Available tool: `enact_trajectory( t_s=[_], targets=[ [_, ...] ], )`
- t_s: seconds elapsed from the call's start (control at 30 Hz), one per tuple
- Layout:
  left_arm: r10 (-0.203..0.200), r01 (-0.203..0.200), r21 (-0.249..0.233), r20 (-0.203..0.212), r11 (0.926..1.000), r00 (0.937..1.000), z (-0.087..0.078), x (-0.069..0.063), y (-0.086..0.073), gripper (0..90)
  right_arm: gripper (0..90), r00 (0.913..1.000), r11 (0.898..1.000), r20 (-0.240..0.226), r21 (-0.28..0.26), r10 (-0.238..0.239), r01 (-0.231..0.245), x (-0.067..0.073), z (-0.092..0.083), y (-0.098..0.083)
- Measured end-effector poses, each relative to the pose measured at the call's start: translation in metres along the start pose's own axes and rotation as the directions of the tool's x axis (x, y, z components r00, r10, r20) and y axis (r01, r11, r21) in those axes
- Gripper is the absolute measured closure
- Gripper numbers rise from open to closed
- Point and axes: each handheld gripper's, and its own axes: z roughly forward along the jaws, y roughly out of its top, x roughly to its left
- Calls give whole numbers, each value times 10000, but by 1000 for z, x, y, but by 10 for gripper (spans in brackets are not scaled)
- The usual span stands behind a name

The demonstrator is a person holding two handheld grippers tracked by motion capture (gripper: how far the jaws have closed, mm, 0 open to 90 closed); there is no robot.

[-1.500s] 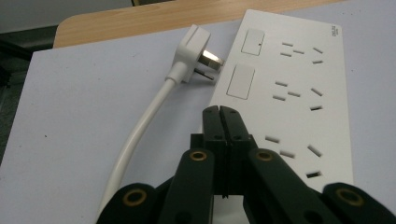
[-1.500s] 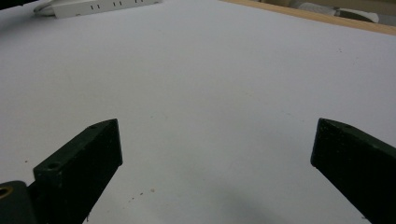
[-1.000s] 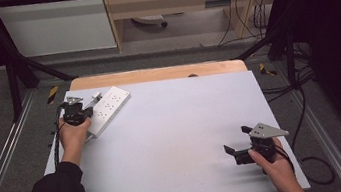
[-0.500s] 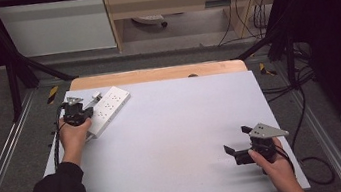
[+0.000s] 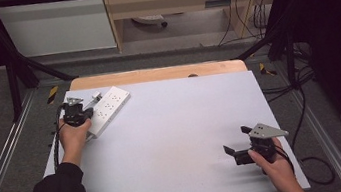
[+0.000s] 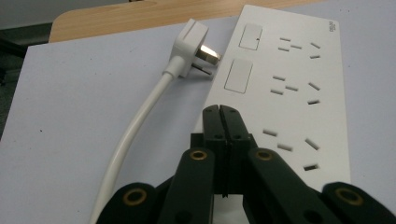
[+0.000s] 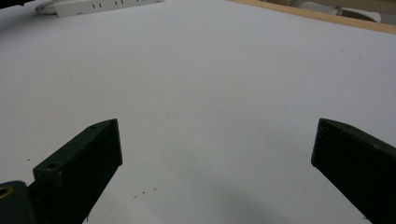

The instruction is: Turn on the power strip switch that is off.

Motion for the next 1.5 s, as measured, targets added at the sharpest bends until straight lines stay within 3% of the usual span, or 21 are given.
enact_trajectory(
  t_s=[1.17,1.5],
  targets=[
    [46,-44,-165,101,9999,9999,3,-3,1,900,24,10000,10000,15,-22,-7,7,-1,0,0],
    [-40,46,-477,142,9989,9999,0,-4,3,900,23,10000,10000,19,-26,-10,10,-1,0,0]
  ],
)
